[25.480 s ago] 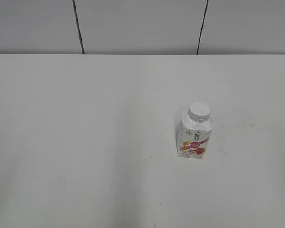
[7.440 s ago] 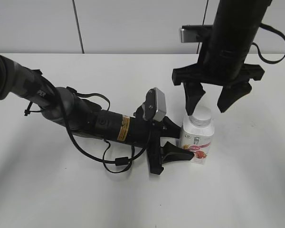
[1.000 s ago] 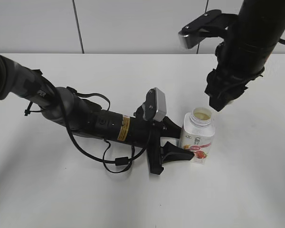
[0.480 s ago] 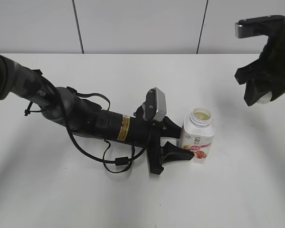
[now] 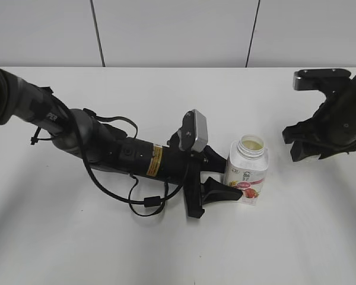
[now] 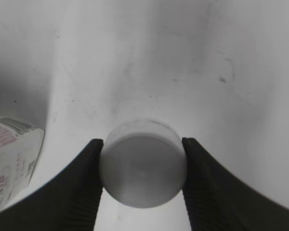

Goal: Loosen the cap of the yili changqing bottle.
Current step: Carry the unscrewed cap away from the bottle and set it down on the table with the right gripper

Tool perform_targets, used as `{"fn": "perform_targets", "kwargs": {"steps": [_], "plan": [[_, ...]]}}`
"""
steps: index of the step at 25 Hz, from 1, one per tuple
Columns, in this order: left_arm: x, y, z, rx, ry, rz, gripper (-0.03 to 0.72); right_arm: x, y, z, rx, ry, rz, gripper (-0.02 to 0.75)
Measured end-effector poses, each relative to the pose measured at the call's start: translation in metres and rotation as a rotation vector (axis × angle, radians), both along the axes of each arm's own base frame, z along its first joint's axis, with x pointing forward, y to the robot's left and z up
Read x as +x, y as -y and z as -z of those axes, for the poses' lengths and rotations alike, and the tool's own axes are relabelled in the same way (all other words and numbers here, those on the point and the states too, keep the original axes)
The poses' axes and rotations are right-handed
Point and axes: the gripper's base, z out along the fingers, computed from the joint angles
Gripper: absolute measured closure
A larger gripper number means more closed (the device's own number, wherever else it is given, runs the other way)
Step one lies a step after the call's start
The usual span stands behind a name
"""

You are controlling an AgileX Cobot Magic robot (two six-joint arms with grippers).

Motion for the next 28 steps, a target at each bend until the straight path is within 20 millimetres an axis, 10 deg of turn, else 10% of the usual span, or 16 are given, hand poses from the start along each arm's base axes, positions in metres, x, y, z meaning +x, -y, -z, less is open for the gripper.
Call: {"fn": "perform_targets", "kwargs": {"steps": [8,12,17,24,28], "plan": [[0.0,0.0,0.0,0.0,0.0,0.0,0.301,0.003,-0.002,0.042,0.004,-0.1,0.04,0.35],[0.0,0.0,0.0,0.0,0.0,0.0,0.301,0.003,-0.002,0.044,0.008,-0.114,0.05,0.345],[0.002,-0.002,0.0,-0.001,0.0,-0.007,0.301,0.003,-0.003,0.043,0.012,-0.117,0.054,0.16],[0.008,-0.014,-0.001,-0.013,-0.001,0.004,0.296,0.004,-0.003,0.043,0.013,-0.117,0.054,0.15],[0.006,-0.016,-0.002,-0.018,-0.018,0.035,0.144,0.004,-0.003,0.043,0.014,-0.117,0.056,0.15]]}}
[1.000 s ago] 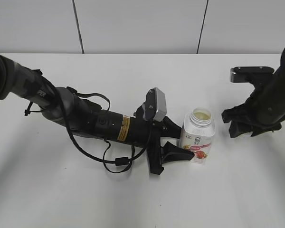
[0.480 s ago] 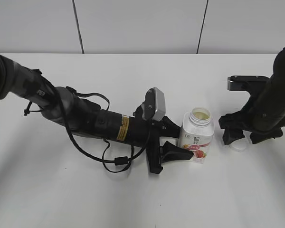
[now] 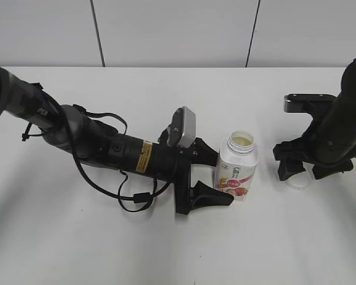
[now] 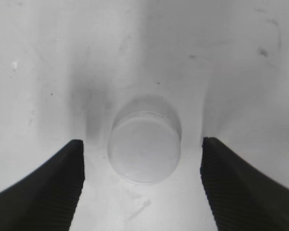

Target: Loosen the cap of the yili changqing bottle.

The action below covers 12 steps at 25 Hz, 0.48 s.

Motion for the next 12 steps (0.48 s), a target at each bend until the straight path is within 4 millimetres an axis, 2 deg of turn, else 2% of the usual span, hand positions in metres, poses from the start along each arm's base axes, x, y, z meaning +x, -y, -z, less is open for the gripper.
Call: {"fn": "perform_targets", "kwargs": {"steps": [3,7,12], "plan": [[-0.001,0.0,0.0,-0.005,-0.009,0.012,0.081,0.0,0.0,0.0,0.0,0.001,0.0,0.15],[-0.001,-0.007,-0.001,0.004,-0.014,0.046,0.081,0.0,0.0,0.0,0.0,0.002,0.0,0.15],[0.009,-0.028,-0.017,0.05,0.014,0.072,0.098,0.001,0.0,-0.009,0.005,0.042,0.001,0.15]]}}
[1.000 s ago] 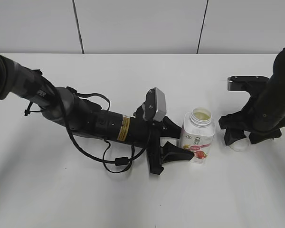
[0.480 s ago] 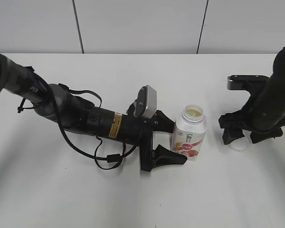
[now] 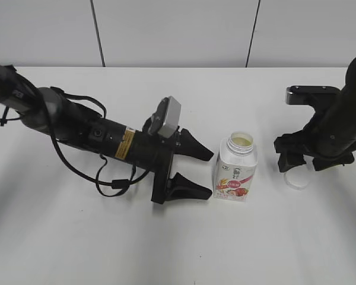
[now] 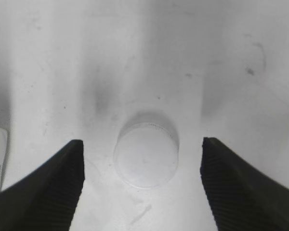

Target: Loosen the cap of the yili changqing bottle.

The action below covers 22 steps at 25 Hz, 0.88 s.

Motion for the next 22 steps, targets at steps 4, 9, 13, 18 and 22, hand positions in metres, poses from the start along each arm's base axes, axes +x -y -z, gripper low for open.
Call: {"fn": "perform_targets", "kwargs": {"steps": [4,9,13,18,22], "plan": [[0.009,-0.016,-0.022,0.053,0.012,-0.019,0.102,0.001,0.0,-0.011,0.005,0.041,-0.002,0.15],[0.02,-0.035,-0.048,0.142,0.039,-0.089,0.102,0.0,0.0,-0.026,0.011,0.083,-0.004,0.15],[0.035,-0.049,-0.08,0.191,0.104,-0.255,0.118,0.002,0.0,-0.043,0.02,0.132,-0.007,0.15],[0.053,-0.064,-0.125,0.271,0.294,-0.521,0.2,0.003,-0.001,-0.06,0.027,0.162,-0.013,0.15],[0.066,-0.082,-0.153,0.339,0.441,-0.769,0.228,0.004,-0.001,-0.072,0.027,0.168,-0.029,0.15]]}}
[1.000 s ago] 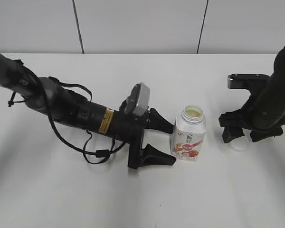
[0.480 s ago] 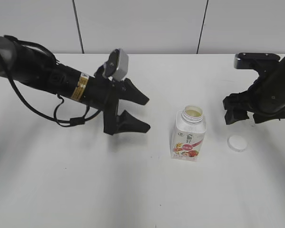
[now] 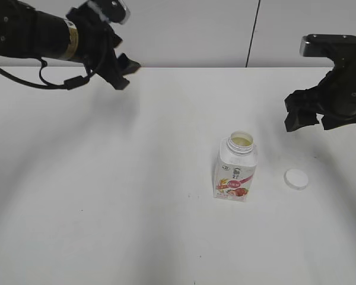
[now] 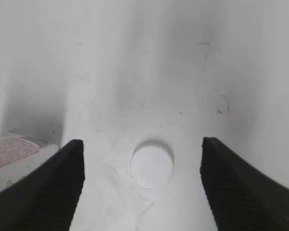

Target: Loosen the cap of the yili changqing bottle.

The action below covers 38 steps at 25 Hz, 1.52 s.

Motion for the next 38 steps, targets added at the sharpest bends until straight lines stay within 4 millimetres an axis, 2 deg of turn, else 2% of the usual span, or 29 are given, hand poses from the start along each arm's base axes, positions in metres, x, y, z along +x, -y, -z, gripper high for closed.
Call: {"fn": "perform_targets", "kwargs": {"steps": [5,9,11,18,21,31,35,38], "plan": [[0.012,-0.033,-0.028,0.014,0.134,-0.428,0.231,-0.005,0.001,-0.019,-0.004,0.046,-0.014,0.15],[0.007,-0.056,-0.045,-0.039,0.13,-0.724,0.231,-0.01,0.003,-0.033,-0.008,0.08,-0.022,0.15],[0.002,-0.064,-0.049,-0.021,0.097,-0.81,0.231,-0.013,0.004,-0.04,-0.012,0.096,-0.026,0.15],[-0.026,-0.074,-0.042,0.086,-0.239,-0.847,0.231,-0.028,0.008,-0.071,-0.011,0.173,-0.033,0.15],[-0.041,-0.074,-0.046,0.096,-0.376,-0.834,0.231,-0.035,0.01,-0.085,-0.034,0.179,-0.047,0.15],[-0.091,-0.083,-0.086,0.113,-0.574,-0.884,0.231,-0.079,0.022,-0.119,-0.111,0.081,-0.097,0.15],[-0.113,-0.082,-0.104,0.022,-0.604,-0.86,0.231,-0.101,0.027,-0.137,-0.114,0.104,-0.109,0.15],[-0.136,-0.083,-0.107,-0.035,-0.638,-0.835,0.231,-0.116,0.03,-0.148,-0.115,0.125,-0.116,0.15]]}}
